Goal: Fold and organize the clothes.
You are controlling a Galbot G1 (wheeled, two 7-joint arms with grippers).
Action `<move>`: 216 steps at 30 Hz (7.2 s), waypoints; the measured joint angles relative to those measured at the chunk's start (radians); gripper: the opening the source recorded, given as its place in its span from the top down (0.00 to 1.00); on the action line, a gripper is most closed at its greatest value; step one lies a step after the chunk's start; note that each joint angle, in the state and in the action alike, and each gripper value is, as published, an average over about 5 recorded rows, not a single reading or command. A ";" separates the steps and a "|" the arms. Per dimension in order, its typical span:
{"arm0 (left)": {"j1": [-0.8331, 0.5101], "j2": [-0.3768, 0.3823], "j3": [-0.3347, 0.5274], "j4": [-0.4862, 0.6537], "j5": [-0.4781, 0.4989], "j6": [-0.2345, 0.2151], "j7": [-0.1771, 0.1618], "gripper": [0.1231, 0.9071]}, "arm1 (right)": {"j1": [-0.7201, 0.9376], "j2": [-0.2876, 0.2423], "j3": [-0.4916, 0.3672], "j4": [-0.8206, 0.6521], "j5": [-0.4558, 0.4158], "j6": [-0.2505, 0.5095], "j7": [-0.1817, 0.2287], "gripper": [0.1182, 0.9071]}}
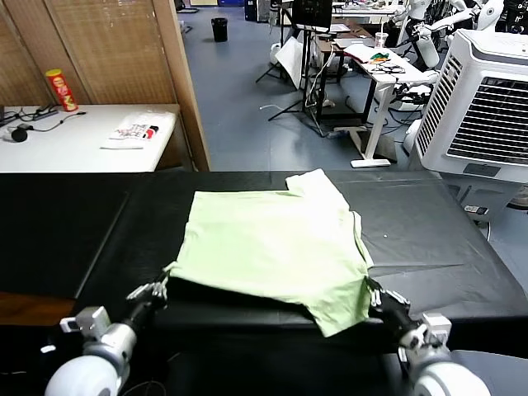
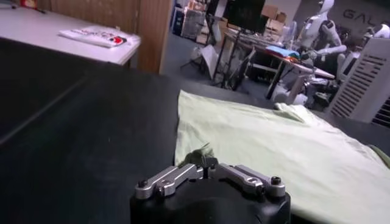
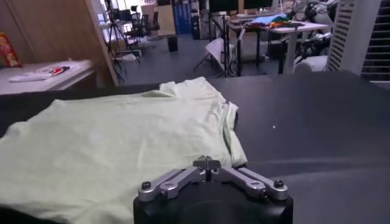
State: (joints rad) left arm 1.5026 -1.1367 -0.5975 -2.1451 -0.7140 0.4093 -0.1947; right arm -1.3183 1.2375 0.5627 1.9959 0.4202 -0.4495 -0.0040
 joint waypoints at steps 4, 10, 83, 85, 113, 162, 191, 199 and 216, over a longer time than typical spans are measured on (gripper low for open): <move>-0.050 -0.004 0.015 0.045 0.018 -0.008 0.003 1.00 | 0.065 0.005 -0.033 -0.068 -0.013 0.006 -0.003 1.00; -0.124 -0.003 0.045 0.122 0.041 -0.012 0.007 1.00 | 0.125 0.018 -0.058 -0.156 -0.033 0.021 -0.008 1.00; -0.154 0.028 0.044 0.284 0.038 -0.022 0.068 0.14 | -0.119 -0.009 -0.039 -0.011 -0.179 0.026 -0.091 0.53; -0.161 0.029 0.046 0.292 0.034 -0.022 0.069 0.14 | -0.115 -0.008 -0.041 -0.014 -0.179 0.025 -0.090 0.64; -0.016 0.138 0.038 0.096 0.036 0.079 -0.007 1.00 | -0.224 -0.075 0.008 0.114 -0.110 -0.167 0.000 0.98; 0.153 0.098 -0.029 -0.076 0.090 0.109 -0.050 0.14 | -0.415 -0.045 0.056 0.313 -0.144 -0.182 -0.029 0.41; 0.147 0.097 -0.034 -0.073 0.089 0.099 -0.047 0.14 | -0.391 -0.084 0.075 0.264 -0.163 -0.215 -0.024 0.65; 0.143 0.105 -0.039 -0.087 0.068 0.105 -0.048 0.14 | -0.445 -0.112 0.126 0.373 -0.111 -0.266 -0.012 0.17; -0.260 0.160 0.046 0.067 -0.138 0.129 -0.100 0.14 | 0.188 -0.173 -0.024 -0.014 0.069 -0.111 0.121 0.14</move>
State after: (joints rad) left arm 1.2423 -0.9769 -0.5510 -2.0779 -0.8515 0.5379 -0.2949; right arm -1.1307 1.0644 0.5383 1.9821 0.4889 -0.5610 0.1172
